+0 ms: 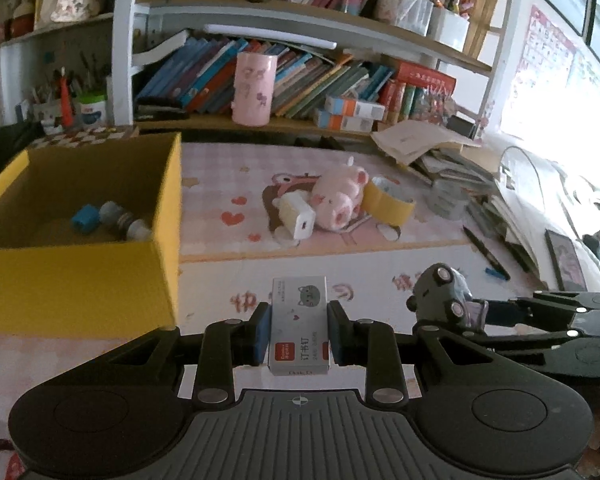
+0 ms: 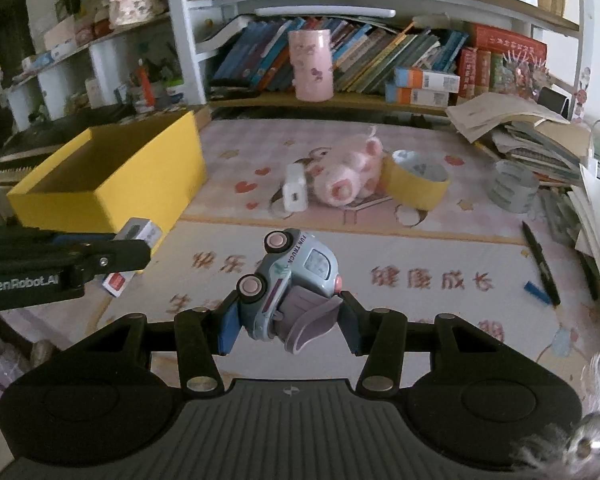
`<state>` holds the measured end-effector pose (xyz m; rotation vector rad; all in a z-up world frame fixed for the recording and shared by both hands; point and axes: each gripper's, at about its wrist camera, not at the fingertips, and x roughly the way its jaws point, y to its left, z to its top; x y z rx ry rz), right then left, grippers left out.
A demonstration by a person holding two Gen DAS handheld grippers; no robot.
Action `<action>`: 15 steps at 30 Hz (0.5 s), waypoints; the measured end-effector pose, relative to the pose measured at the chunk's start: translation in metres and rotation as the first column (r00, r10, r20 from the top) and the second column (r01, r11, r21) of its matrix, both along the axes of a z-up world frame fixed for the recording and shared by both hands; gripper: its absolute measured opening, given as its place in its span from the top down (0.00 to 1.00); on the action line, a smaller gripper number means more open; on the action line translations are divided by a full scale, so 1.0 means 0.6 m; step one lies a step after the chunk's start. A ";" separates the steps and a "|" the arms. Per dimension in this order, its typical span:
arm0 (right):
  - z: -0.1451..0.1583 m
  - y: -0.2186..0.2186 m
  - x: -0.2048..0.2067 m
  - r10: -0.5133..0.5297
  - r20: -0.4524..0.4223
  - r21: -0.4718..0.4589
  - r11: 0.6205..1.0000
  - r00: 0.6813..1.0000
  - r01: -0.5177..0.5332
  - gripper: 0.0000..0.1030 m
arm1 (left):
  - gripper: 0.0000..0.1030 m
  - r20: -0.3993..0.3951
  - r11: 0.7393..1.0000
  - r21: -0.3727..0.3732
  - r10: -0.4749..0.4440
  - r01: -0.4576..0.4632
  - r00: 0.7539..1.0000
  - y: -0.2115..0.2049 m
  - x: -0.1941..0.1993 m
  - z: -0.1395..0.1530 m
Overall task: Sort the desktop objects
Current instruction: 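Lift the toy car and small white box and carry them toward the yellow box, then lower the toy car and small white box into the yellow box with both grippers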
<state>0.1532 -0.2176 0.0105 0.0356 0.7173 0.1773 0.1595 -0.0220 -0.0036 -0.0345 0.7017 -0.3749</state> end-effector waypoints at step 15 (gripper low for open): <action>-0.026 0.141 -0.079 0.026 -0.051 0.023 0.999 0.998 -0.025 0.54 | 0.73 -0.040 0.999 0.020 0.043 -0.042 0.998 0.140 -0.079 -0.016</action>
